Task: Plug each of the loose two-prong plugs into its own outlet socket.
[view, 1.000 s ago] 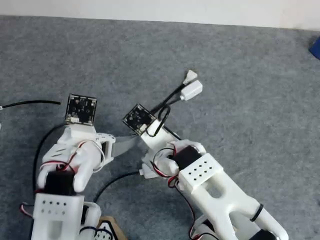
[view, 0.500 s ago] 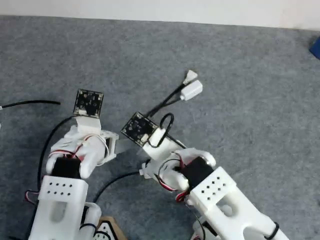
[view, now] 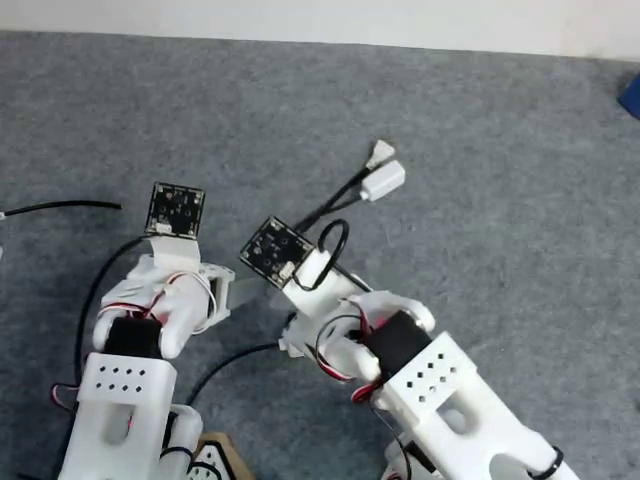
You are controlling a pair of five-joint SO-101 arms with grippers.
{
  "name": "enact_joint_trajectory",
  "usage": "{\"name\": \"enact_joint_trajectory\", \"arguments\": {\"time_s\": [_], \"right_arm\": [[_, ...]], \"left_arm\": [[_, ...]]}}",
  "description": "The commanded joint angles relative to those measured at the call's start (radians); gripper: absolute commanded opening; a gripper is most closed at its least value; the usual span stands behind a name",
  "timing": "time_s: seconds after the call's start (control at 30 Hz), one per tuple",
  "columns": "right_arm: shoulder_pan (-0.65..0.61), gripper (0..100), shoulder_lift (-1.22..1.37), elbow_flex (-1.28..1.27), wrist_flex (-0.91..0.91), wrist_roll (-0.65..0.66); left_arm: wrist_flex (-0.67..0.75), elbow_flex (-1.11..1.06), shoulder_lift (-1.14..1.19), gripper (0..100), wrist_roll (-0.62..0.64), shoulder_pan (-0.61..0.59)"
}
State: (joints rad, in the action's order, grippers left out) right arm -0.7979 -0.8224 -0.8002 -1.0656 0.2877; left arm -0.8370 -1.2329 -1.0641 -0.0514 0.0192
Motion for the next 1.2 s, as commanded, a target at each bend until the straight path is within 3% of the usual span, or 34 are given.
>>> {"name": "enact_joint_trajectory", "arguments": {"time_s": [0.0,0.2,0.47,0.77,1.1,1.17], "right_arm": [[-0.016,0.8,0.070,0.148,0.002,0.029],[-0.016,0.8,0.278,0.239,0.001,0.029],[0.025,0.8,0.283,0.246,-0.067,0.035],[0.139,0.8,0.283,0.349,-0.297,0.261],[0.143,0.8,0.288,0.354,-0.312,0.342],[0.200,0.8,0.283,0.354,-0.312,0.354]], "left_arm": [[0.003,0.001,-0.002,46,0.002,0.031],[0.003,-0.001,-0.002,46,0.002,0.030],[0.003,-0.005,-0.002,46,0.002,0.013],[0.097,-0.036,0.004,46,0.009,-0.147],[0.129,-0.058,0.005,46,0.011,-0.185],[0.127,-0.058,0.005,46,0.011,-0.185]]}}
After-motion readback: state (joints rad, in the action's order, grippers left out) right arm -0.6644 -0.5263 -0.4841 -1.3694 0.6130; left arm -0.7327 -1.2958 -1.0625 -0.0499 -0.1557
